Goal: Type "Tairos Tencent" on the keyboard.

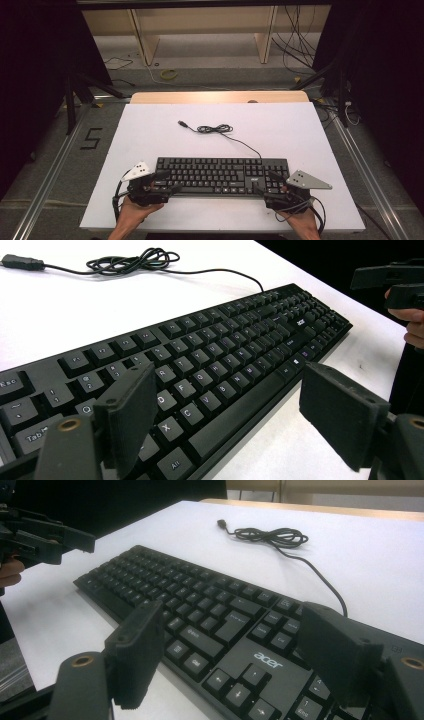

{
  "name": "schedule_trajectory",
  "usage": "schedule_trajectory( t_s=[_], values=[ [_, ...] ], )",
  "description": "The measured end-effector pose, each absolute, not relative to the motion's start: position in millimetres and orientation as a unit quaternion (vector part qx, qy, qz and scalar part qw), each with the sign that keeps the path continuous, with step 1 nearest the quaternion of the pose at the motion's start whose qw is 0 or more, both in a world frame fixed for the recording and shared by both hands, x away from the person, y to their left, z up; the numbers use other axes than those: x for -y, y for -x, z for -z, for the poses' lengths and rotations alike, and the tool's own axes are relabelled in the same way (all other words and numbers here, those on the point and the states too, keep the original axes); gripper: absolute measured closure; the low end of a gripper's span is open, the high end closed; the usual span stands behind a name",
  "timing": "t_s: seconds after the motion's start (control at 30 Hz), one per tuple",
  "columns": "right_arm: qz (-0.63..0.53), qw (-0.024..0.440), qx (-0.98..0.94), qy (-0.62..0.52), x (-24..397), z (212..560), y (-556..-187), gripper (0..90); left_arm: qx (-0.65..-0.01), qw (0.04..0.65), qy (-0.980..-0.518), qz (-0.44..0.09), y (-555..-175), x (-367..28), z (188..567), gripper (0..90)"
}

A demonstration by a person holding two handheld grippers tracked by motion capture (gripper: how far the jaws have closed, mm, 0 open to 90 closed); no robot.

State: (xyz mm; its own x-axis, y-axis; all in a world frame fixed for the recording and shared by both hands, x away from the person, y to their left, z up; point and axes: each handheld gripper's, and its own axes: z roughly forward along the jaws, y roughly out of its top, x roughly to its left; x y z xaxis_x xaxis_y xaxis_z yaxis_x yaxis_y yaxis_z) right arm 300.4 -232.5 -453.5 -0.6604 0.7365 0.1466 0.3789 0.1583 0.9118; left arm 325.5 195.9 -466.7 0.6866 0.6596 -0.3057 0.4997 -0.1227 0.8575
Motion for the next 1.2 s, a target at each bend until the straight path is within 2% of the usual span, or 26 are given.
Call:
schedule_trajectory(
  t_s=[0.57,1.2],
  values=[
    [-0.534,0.147,-0.74,-0.381,219.7,447.6,-307.6,29.1,-0.398,0.533,-0.743,-0.075,-327.8,-197.7,467.5,23.0],
    [-0.508,0.114,-0.782,-0.341,164.3,433.3,-344.1,31.9,-0.421,0.508,-0.745,-0.1,-333.5,-208.8,465.5,27.0]
  ],
)
